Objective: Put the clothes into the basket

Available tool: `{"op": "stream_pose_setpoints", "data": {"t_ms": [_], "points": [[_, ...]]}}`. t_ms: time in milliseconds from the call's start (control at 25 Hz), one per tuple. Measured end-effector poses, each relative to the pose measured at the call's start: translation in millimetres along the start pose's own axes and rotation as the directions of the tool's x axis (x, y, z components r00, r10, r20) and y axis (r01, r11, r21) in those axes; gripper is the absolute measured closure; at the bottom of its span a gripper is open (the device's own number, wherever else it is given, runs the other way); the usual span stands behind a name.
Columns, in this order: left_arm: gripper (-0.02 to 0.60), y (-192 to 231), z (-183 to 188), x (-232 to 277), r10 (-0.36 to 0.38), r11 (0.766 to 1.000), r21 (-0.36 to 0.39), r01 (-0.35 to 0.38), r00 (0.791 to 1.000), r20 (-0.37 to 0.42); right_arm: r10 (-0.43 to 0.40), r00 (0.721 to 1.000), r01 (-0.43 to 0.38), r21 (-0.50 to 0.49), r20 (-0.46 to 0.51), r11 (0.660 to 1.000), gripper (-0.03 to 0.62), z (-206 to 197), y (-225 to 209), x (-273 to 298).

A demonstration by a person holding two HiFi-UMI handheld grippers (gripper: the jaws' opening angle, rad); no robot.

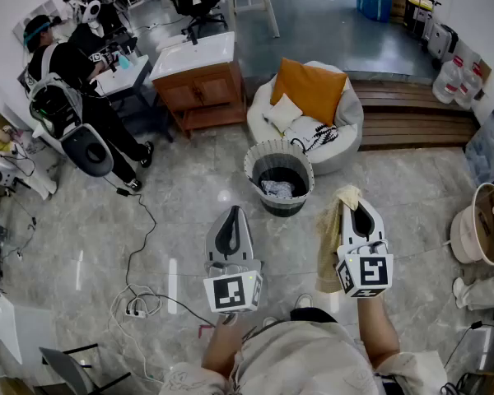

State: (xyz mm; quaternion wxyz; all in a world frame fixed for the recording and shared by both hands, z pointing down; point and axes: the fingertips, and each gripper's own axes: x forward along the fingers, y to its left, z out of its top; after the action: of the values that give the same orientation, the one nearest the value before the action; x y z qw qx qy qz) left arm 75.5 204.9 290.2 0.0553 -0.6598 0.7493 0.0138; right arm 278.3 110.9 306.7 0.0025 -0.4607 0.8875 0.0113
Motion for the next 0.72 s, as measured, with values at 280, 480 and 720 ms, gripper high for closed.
{"op": "stream_pose_setpoints", "data": {"t_ms": [280,480,720], "points": [[0.575,17,4,-67,-0.007,1.0,0.011,0.006,0.999,0.032,-0.055,0.998,0.055,0.009,-0.003,0.998,0.597,-6,29,-53],[0.575,31,16,-96,0.005,1.0,0.014,-0.006,0.999,0.044,-0.049,0.998,0.048,0.016,0.025,0.999,0.597,7,49,-63],[0.575,49,28,-124,0.021,1.0,0.009,-0.021,0.998,0.055,-0.023,0.999,0.023,0.018,0.032,1.0,0.597,16,80,-70]]}}
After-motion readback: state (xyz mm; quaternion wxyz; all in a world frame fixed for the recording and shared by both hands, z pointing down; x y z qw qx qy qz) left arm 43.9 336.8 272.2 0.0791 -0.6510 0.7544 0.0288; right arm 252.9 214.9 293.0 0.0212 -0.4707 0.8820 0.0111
